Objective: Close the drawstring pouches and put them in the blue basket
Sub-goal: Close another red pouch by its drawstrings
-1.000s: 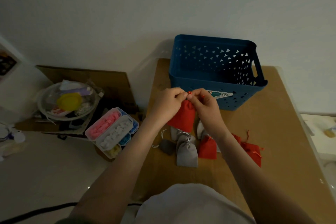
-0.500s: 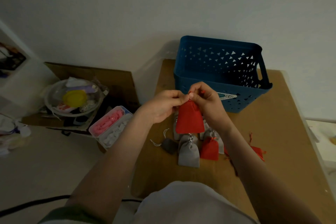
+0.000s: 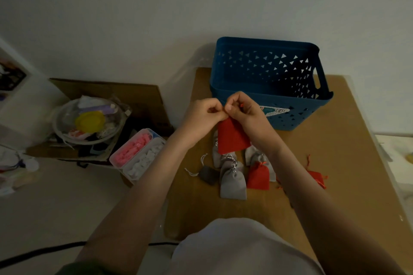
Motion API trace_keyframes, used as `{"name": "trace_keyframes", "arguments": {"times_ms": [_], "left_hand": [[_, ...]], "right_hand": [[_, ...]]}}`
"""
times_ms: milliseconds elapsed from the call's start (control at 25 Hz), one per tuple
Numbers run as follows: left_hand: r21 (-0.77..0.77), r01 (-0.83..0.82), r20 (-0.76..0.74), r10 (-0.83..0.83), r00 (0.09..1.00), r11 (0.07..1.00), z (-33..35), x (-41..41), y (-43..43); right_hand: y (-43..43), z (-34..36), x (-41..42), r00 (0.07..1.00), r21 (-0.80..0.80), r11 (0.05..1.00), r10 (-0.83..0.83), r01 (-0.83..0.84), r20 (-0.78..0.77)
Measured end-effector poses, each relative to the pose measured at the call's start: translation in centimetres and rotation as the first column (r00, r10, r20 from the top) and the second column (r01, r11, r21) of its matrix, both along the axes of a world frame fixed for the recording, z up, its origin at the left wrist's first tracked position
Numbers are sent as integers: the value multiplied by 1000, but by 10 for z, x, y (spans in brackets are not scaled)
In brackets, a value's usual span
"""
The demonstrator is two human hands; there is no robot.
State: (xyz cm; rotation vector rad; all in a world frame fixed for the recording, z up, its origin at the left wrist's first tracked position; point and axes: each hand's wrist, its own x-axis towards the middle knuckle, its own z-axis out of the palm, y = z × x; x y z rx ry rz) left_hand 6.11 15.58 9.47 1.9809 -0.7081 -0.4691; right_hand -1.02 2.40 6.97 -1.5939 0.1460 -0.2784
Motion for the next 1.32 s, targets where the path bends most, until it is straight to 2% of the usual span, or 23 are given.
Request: {"name": "trace_keyframes", "arguments": {"times_ms": [80, 160, 280, 360, 440, 520, 640, 760, 1000, 1080, 1160, 1240, 1320], "left_hand": [[-105, -104, -116, 91, 989, 989, -8, -1, -1], [-197, -169, -213, 126, 969, 966, -13, -2, -5], [-316, -296, -457, 129, 880, 902, -13, -6, -11], [-398, -326, -558, 56, 828, 857, -11, -9, -13], [-475, -273, -526, -22, 850, 837, -11, -10, -13], [-512, -218, -482, -68, 874, 831, -9, -8, -10], [-505, -189, -458, -75, 886, 842, -3, -8, -7], [-400, -212, -437, 18, 899, 892, -3, -6, -6], [-304, -313, -466, 146, 873, 900, -1, -11, -14], [-247, -328, -436, 198, 878, 912, -2, -11, -18], [-190, -321, -384, 230, 894, 928, -6, -10, -20], [-179, -305, -337, 233, 912, 935, -11, -9, -22], [-171, -300, -293, 242, 925, 939, -15, -8, -22]], "right_hand": [[-1, -2, 1, 997, -137, 990, -30, 21, -67], [2, -3, 2, 994, -202, 979, -8, -13, -107], [2, 0, 4, 991, -243, 968, 23, -55, -133], [-5, 1, 3, 986, -183, 978, 71, -99, -154], [-12, 4, 3, 979, -58, 985, 152, -161, -139], [-15, 7, 3, 975, 3, 983, 182, -183, -128], [-18, 10, 6, 976, -66, 985, 149, -161, -160], [-24, 7, 1, 977, -189, 969, 128, -160, -171], [-22, 5, -6, 982, -200, 980, -33, -4, -185], [-20, 6, -6, 976, -114, 993, -53, 30, -209], [-16, 8, -6, 979, 70, 997, -19, 34, -201], [-10, 10, -6, 983, 278, 961, 44, 8, -179], [-8, 10, -6, 985, 371, 928, 94, -35, -141]]}}
